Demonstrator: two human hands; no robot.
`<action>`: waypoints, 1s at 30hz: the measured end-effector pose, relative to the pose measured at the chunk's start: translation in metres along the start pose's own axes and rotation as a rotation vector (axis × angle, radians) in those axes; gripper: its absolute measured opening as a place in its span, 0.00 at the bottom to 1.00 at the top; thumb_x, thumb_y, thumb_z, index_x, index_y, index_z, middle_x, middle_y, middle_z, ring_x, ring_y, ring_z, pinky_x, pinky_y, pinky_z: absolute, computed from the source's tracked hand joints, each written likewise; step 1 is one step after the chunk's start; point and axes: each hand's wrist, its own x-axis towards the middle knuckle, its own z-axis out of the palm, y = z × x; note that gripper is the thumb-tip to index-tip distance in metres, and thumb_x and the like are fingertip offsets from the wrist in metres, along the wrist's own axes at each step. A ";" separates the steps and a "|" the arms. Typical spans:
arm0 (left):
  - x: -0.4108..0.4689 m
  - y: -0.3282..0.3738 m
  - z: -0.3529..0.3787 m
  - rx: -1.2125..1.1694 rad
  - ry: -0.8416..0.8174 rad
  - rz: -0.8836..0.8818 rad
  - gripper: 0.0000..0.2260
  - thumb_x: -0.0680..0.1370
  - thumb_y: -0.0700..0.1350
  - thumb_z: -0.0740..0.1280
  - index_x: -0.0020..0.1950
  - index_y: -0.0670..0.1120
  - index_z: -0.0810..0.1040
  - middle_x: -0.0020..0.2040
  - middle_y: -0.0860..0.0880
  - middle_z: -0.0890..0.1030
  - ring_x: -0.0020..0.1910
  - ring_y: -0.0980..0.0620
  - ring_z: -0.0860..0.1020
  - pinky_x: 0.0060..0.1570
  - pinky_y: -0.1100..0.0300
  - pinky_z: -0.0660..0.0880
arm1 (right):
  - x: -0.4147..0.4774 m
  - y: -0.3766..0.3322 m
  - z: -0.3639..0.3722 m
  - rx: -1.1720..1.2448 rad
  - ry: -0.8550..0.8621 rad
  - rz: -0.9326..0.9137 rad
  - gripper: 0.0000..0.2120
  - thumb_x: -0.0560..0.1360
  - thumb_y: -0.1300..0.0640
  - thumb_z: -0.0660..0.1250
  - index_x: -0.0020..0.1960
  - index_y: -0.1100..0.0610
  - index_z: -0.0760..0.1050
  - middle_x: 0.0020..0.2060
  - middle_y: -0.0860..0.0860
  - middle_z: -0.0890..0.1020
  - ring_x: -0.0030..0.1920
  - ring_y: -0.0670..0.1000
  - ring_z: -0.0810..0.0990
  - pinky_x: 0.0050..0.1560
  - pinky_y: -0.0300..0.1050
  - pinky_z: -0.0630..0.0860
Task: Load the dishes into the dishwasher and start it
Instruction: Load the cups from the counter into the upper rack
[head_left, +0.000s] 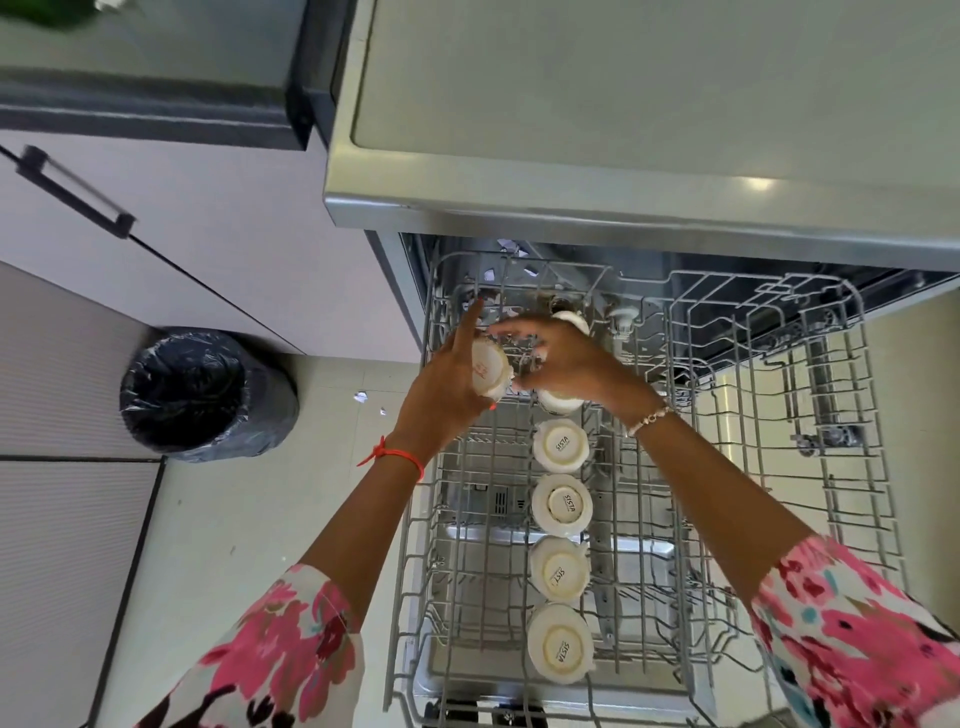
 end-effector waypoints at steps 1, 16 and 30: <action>0.000 0.001 -0.002 -0.027 0.001 0.014 0.54 0.63 0.40 0.78 0.73 0.58 0.43 0.70 0.42 0.68 0.62 0.42 0.74 0.59 0.42 0.74 | -0.005 -0.006 0.004 0.008 -0.049 -0.011 0.35 0.63 0.68 0.76 0.67 0.53 0.70 0.63 0.48 0.73 0.61 0.43 0.70 0.57 0.30 0.67; -0.059 -0.032 0.009 0.011 0.176 -0.104 0.35 0.76 0.32 0.62 0.76 0.43 0.44 0.77 0.46 0.45 0.75 0.52 0.48 0.64 0.69 0.56 | 0.010 -0.008 0.050 -0.184 0.223 0.024 0.35 0.62 0.62 0.77 0.66 0.61 0.67 0.62 0.57 0.71 0.63 0.56 0.70 0.61 0.42 0.66; -0.059 -0.041 0.020 -0.165 0.100 -0.225 0.40 0.71 0.24 0.61 0.76 0.45 0.46 0.77 0.46 0.54 0.65 0.43 0.69 0.60 0.62 0.62 | 0.037 0.019 0.098 -0.268 0.326 0.082 0.35 0.65 0.62 0.75 0.68 0.63 0.64 0.63 0.59 0.69 0.65 0.58 0.67 0.64 0.48 0.67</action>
